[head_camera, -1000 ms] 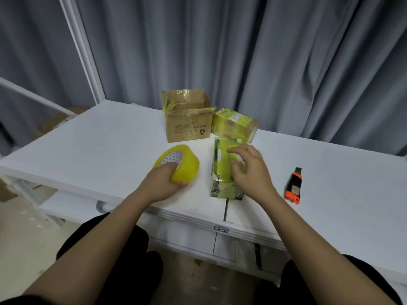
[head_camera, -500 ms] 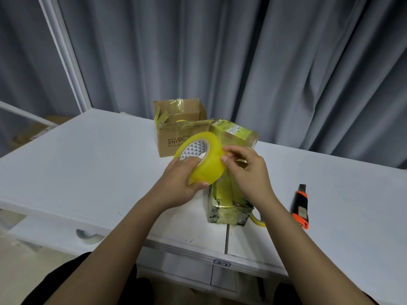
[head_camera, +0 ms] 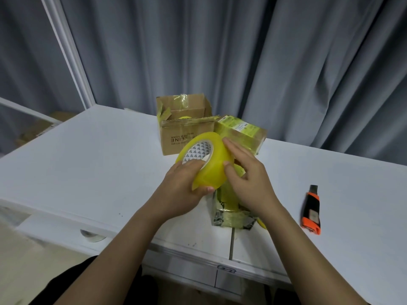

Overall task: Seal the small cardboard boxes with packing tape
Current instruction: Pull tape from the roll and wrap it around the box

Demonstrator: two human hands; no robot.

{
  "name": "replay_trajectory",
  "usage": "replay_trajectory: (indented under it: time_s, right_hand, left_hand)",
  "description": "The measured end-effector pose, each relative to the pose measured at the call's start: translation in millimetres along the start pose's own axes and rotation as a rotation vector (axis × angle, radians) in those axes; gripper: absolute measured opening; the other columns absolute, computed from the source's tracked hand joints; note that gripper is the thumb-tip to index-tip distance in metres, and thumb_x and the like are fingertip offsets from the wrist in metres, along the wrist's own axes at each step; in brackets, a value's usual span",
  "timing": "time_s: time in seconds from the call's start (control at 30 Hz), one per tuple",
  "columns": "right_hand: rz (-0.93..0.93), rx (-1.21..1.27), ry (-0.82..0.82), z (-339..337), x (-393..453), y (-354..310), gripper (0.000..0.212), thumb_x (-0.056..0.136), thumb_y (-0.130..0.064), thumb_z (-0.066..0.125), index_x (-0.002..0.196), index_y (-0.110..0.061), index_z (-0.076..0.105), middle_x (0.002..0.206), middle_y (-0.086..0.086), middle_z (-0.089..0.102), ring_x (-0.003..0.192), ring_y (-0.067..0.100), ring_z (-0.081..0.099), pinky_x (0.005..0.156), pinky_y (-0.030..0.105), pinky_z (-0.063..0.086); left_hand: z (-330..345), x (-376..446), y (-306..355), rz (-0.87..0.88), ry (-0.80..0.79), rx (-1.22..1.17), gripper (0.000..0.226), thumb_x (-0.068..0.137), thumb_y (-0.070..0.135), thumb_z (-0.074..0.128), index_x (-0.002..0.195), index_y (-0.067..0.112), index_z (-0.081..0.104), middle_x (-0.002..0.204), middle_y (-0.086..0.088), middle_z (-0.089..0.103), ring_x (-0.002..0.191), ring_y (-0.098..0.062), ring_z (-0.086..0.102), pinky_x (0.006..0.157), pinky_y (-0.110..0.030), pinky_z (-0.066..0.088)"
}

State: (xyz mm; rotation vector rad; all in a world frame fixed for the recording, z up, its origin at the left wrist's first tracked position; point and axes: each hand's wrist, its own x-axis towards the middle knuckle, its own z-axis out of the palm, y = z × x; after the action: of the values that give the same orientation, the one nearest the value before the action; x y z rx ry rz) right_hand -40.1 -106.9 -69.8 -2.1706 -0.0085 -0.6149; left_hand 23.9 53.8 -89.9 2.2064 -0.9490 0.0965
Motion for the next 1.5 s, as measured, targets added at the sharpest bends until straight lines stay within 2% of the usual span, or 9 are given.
replay_trajectory:
  time_s: [0.17, 0.33, 0.4, 0.47, 0.6, 0.83, 1.07, 1.23, 1.5]
  right_hand:
    - [-0.075, -0.155, 0.068, 8, -12, -2, 0.041, 0.094, -0.017, 0.058, 0.135, -0.017, 0.053, 0.141, -0.011, 0.045, 0.129, 0.0, 0.038, 0.104, 0.006, 0.026]
    - [-0.183, -0.2, 0.125, 16, -18, -3, 0.038, 0.091, -0.007, 0.061, 0.128, -0.006, 0.059, 0.137, 0.005, 0.054, 0.129, 0.017, 0.048, 0.107, 0.024, 0.035]
    - [-0.21, -0.204, 0.192, 15, -18, -2, 0.034, 0.089, -0.005, 0.062, 0.123, -0.006, 0.064, 0.13, 0.005, 0.06, 0.122, 0.014, 0.053, 0.102, 0.025, 0.041]
    - [-0.194, -0.152, 0.239, 13, -15, -2, 0.033, 0.089, -0.004, 0.063, 0.121, -0.009, 0.066, 0.124, 0.003, 0.064, 0.113, 0.006, 0.056, 0.092, 0.018, 0.047]
    - [-0.012, 0.134, 0.274, 10, -9, -4, 0.042, 0.09, -0.003, 0.061, 0.122, -0.029, 0.057, 0.116, -0.008, 0.058, 0.101, -0.004, 0.058, 0.074, 0.007, 0.048]
    - [0.092, 0.258, 0.321, 4, -4, -2, 0.046, 0.085, 0.002, 0.064, 0.123, -0.023, 0.059, 0.1, 0.002, 0.063, 0.08, 0.003, 0.064, 0.072, 0.008, 0.047]
    - [0.016, 0.166, 0.316, 7, -4, 0, 0.071, 0.086, 0.0, 0.06, 0.141, -0.036, 0.035, 0.098, -0.003, 0.057, 0.076, 0.004, 0.059, 0.064, 0.01, 0.045]
    - [-0.009, 0.188, 0.335, 8, -5, 3, 0.08, 0.08, 0.004, 0.061, 0.146, -0.03, 0.032, 0.092, -0.006, 0.055, 0.072, 0.003, 0.056, 0.059, 0.011, 0.043]
    - [-0.014, 0.312, 0.335, 6, -4, 0, 0.077, 0.077, 0.007, 0.059, 0.134, -0.041, 0.041, 0.087, -0.008, 0.059, 0.072, 0.002, 0.055, 0.06, 0.012, 0.042]
  left_hand:
    - [-1, 3, 1, -0.029, 0.048, -0.02, 0.048, 0.082, 0.031, 0.071, 0.123, 0.012, 0.054, 0.124, -0.005, 0.058, 0.113, -0.026, 0.051, 0.097, -0.045, 0.041]
    - [1, 4, 0, -0.077, 0.05, -0.079, 0.042, 0.082, 0.028, 0.072, 0.117, 0.009, 0.057, 0.116, -0.006, 0.06, 0.106, -0.027, 0.054, 0.091, -0.047, 0.045]
    - [2, 4, 0, -0.066, 0.042, -0.052, 0.044, 0.082, 0.029, 0.072, 0.12, 0.011, 0.056, 0.12, -0.005, 0.059, 0.109, -0.026, 0.053, 0.093, -0.046, 0.044]
    - [2, 4, 0, -0.063, 0.043, -0.044, 0.045, 0.082, 0.03, 0.071, 0.121, 0.013, 0.055, 0.123, -0.004, 0.058, 0.111, -0.026, 0.051, 0.095, -0.046, 0.043]
    - [5, 1, 1, -0.05, 0.07, 0.027, 0.049, 0.083, 0.032, 0.07, 0.125, 0.015, 0.053, 0.128, -0.004, 0.056, 0.116, -0.025, 0.047, 0.1, -0.037, 0.038]
    - [8, -4, 7, 0.02, 0.123, 0.12, 0.051, 0.081, 0.032, 0.072, 0.125, 0.013, 0.054, 0.129, -0.005, 0.058, 0.119, -0.023, 0.044, 0.107, -0.043, 0.032]
    - [7, -6, 8, 0.04, 0.117, 0.205, 0.053, 0.083, 0.032, 0.07, 0.128, 0.012, 0.052, 0.129, -0.005, 0.058, 0.124, -0.025, 0.046, 0.114, -0.042, 0.023]
    - [8, -6, 10, 0.044, 0.105, 0.22, 0.048, 0.081, 0.031, 0.073, 0.121, 0.011, 0.057, 0.122, -0.004, 0.062, 0.117, -0.026, 0.051, 0.109, -0.045, 0.032]
    - [8, -4, 13, 0.053, 0.101, 0.207, 0.046, 0.081, 0.031, 0.073, 0.119, 0.012, 0.057, 0.118, -0.003, 0.063, 0.114, -0.024, 0.051, 0.107, -0.046, 0.035]
